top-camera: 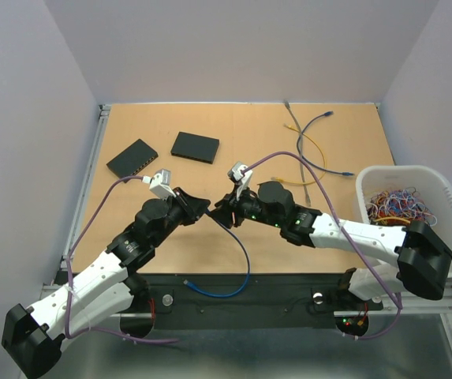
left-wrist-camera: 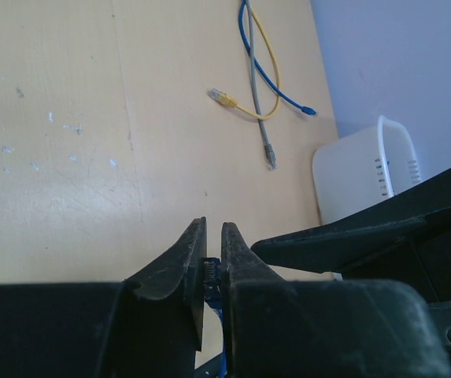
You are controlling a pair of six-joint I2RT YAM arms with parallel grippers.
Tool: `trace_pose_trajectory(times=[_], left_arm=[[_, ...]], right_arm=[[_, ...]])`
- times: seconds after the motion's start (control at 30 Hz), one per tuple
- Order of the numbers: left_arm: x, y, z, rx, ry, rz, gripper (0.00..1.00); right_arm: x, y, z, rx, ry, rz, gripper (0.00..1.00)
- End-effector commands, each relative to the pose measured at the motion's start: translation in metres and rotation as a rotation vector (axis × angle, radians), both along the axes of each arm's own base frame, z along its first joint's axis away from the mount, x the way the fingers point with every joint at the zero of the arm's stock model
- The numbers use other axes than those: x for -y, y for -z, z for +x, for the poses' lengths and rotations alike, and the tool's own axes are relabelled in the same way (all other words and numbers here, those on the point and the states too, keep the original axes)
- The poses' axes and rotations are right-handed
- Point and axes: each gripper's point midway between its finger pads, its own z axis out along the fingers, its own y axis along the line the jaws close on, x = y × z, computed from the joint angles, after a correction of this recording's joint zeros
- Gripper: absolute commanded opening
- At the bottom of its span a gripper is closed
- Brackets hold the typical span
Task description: Insert the plug into the switch port
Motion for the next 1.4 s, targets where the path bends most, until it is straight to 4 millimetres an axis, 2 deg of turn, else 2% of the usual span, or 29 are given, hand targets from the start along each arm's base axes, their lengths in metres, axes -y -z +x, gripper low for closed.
trace_pose_trajectory(times=[0.0, 0.53, 0.93, 1.37], left_arm=[[0.0, -0.009, 0.0, 0.033, -0.003, -0.02, 0.0], [0.003, -0.007, 0.001, 0.031, 0.003, -0.02, 0.0], [0.004, -0.002, 0.001, 0.02, 0.006, -0.012, 0.0], [0.006, -0.007, 0.001, 0.03, 0.007, -0.024, 0.0]], right_arm=[[-0.007, -0.013, 0.003, 0.038, 0.002, 0.047, 0.44], [-0.018, 0.0, 0.008, 0.011, 0.0, 0.033, 0.35], [-0.019, -0.006, 0.01, 0.011, 0.01, 0.058, 0.33], [-0.024, 0.01, 0.011, -0.014, 0.0, 0.029, 0.14]])
